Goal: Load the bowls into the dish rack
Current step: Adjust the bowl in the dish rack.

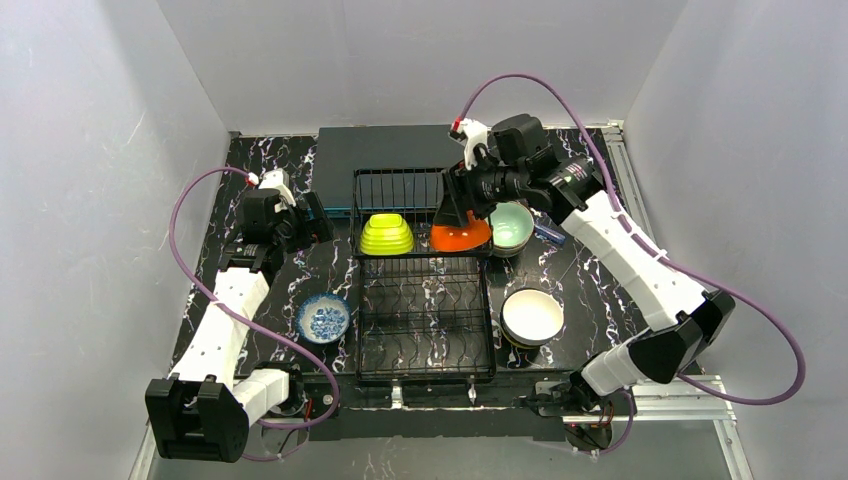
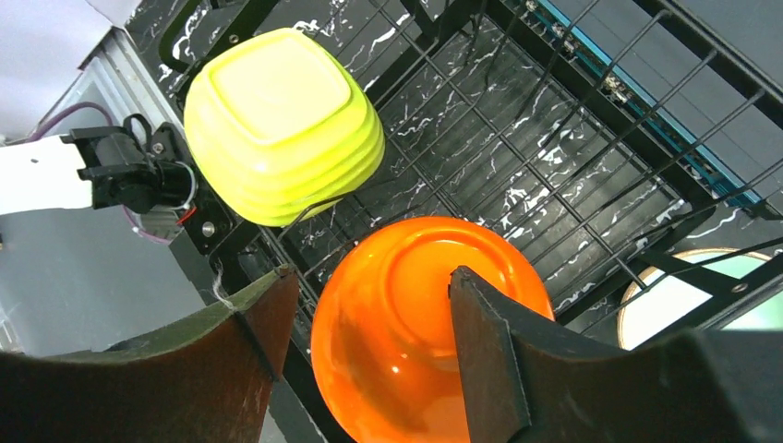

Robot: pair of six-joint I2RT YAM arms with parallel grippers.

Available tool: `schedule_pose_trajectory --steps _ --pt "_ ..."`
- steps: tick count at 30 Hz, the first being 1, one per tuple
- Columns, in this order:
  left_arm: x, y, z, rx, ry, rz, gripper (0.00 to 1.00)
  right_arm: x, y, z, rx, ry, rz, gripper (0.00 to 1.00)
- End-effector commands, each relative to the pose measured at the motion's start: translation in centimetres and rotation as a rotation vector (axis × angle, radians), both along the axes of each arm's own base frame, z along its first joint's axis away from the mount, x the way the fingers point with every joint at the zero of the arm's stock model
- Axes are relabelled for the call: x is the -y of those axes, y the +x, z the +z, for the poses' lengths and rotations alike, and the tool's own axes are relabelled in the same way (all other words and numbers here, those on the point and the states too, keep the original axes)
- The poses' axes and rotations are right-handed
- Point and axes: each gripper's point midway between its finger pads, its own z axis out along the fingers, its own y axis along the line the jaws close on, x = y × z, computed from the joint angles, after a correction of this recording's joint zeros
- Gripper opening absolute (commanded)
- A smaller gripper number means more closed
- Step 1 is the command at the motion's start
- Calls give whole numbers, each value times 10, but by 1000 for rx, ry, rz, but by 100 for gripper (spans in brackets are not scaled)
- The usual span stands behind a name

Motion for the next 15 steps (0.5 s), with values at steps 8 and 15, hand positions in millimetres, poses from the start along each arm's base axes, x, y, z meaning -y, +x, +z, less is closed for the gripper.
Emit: schedule_pose_trajectory --steps 8,15 --pt "-4 -1 1 1 13 10 98 14 -4 -14 13 -15 -68 69" --pt "-4 -2 1 3 13 10 98 13 -5 -1 67 49 -69 70"
